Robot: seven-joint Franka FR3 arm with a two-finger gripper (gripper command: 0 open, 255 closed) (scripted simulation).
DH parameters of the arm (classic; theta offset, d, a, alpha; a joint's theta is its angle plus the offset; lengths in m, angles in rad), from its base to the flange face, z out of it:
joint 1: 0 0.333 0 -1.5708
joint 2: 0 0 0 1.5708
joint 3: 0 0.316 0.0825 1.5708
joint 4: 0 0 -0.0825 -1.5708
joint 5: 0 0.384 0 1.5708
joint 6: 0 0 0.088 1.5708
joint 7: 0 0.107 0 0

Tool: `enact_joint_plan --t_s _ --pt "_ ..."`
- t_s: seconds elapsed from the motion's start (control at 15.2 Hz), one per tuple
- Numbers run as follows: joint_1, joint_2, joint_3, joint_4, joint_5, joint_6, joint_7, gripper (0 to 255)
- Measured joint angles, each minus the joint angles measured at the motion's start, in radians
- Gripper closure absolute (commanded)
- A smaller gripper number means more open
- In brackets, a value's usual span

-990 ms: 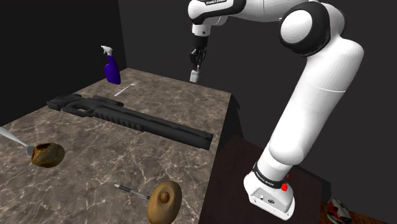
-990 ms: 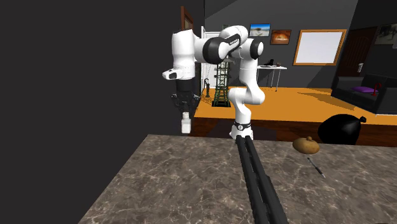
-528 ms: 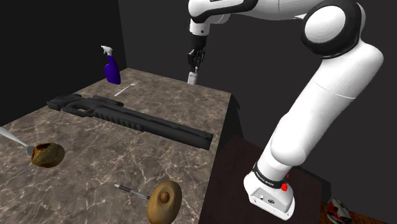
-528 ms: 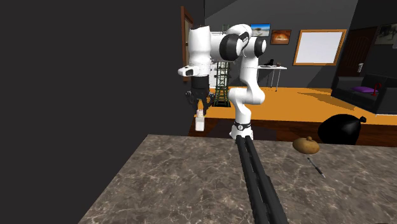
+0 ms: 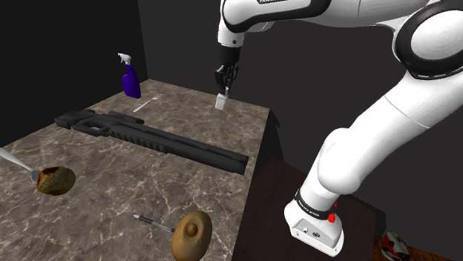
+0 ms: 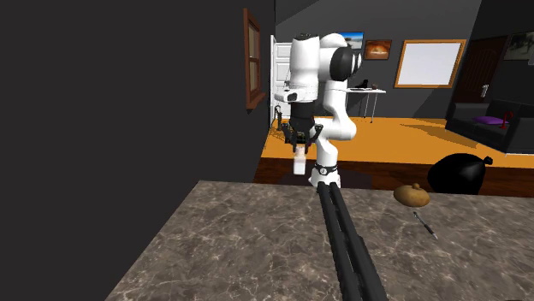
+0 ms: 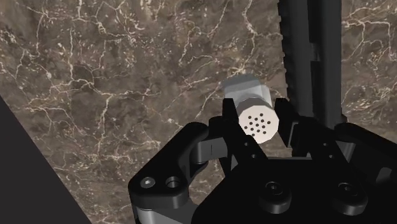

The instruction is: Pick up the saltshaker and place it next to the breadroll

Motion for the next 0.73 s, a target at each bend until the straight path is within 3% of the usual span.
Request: enact_joint_plan --t_s 0.73 --pt "0.096 -0.2 0.178 -0.178 0.07 -0.019 0.244 255"
